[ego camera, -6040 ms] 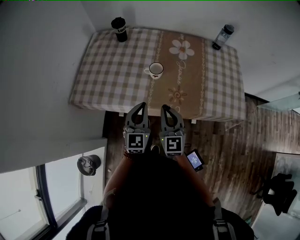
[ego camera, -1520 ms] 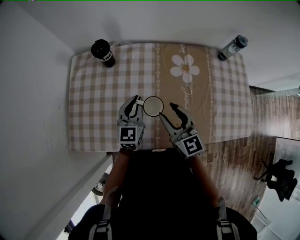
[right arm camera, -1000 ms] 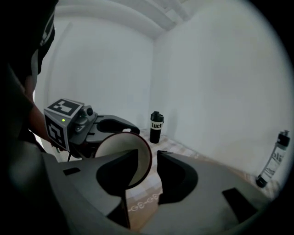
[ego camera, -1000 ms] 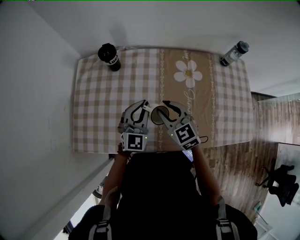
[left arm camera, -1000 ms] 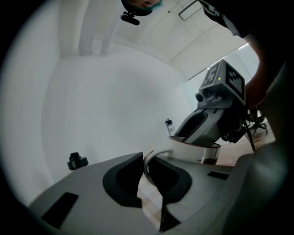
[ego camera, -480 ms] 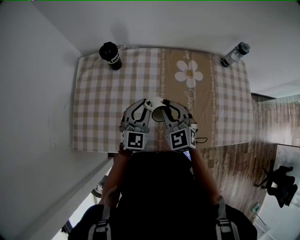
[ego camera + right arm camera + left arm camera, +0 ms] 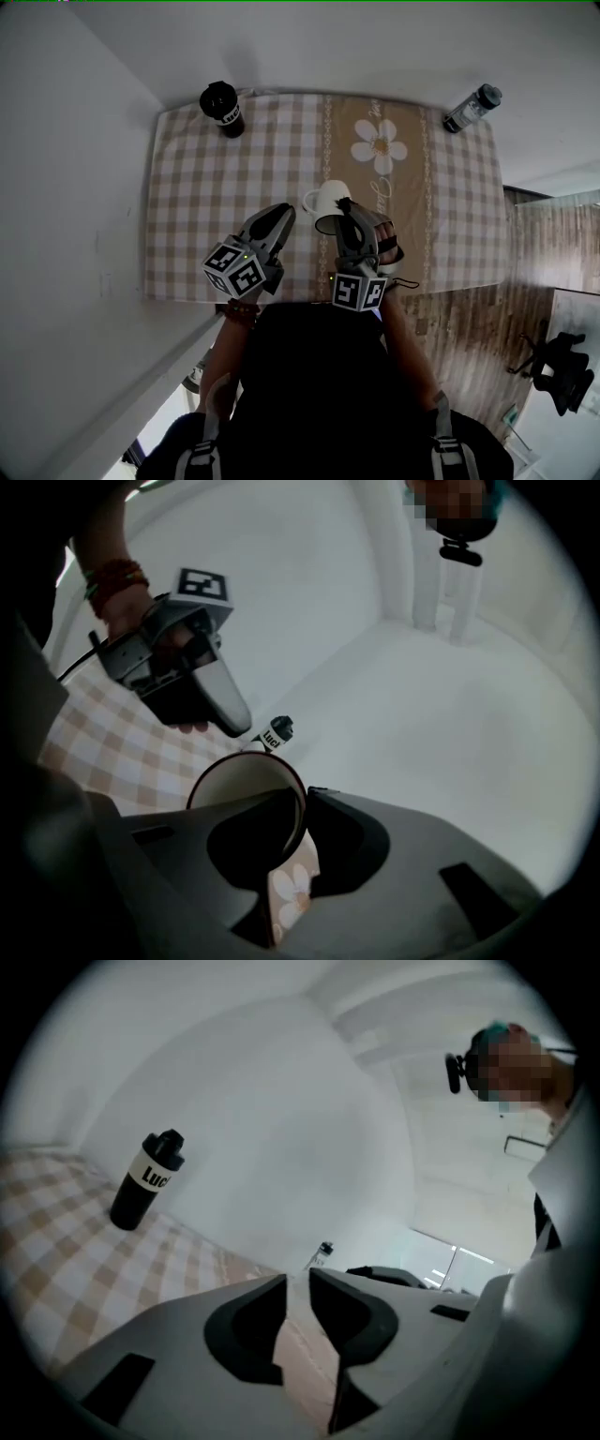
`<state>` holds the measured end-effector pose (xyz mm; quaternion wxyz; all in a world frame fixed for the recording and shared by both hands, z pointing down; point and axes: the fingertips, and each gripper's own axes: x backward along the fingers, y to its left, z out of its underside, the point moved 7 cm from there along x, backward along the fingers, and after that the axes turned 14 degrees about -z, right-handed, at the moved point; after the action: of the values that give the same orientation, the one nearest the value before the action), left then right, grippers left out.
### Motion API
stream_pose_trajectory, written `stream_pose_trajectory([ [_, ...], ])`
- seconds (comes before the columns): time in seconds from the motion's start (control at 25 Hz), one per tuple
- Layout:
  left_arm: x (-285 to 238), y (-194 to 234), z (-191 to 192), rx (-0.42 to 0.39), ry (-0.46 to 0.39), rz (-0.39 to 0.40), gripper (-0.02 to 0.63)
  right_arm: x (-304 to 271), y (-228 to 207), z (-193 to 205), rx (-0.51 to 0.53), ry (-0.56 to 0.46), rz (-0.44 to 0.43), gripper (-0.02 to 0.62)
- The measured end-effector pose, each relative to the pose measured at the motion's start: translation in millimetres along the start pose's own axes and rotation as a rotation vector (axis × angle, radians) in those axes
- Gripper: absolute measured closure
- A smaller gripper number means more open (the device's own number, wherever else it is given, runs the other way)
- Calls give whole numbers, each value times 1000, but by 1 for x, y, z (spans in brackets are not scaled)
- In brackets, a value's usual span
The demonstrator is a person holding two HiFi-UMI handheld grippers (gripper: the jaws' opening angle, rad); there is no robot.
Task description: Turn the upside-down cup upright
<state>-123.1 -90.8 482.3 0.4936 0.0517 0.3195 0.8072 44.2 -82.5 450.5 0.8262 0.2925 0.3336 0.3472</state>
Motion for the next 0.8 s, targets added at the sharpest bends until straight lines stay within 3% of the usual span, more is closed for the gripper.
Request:
stream_pose_trajectory([
  [0.08,-3,-2,-3,35,37,30,421,1,9,-1,52,-2,19,551],
  [0.16,-8,-5,-1,35,83,38,402,2,18,-3,97,-10,41,551],
  [0.36,-15,-5,10,74,177,41,402,2,33,-5,185,-15,64,551],
  [0.56,-21,-7,15,27,250,27,425,5,42,-4,253,-20,80,549],
  [0.8,-23,-6,14,7,280,-17,466,8,49,-5,305,-27,108,546],
])
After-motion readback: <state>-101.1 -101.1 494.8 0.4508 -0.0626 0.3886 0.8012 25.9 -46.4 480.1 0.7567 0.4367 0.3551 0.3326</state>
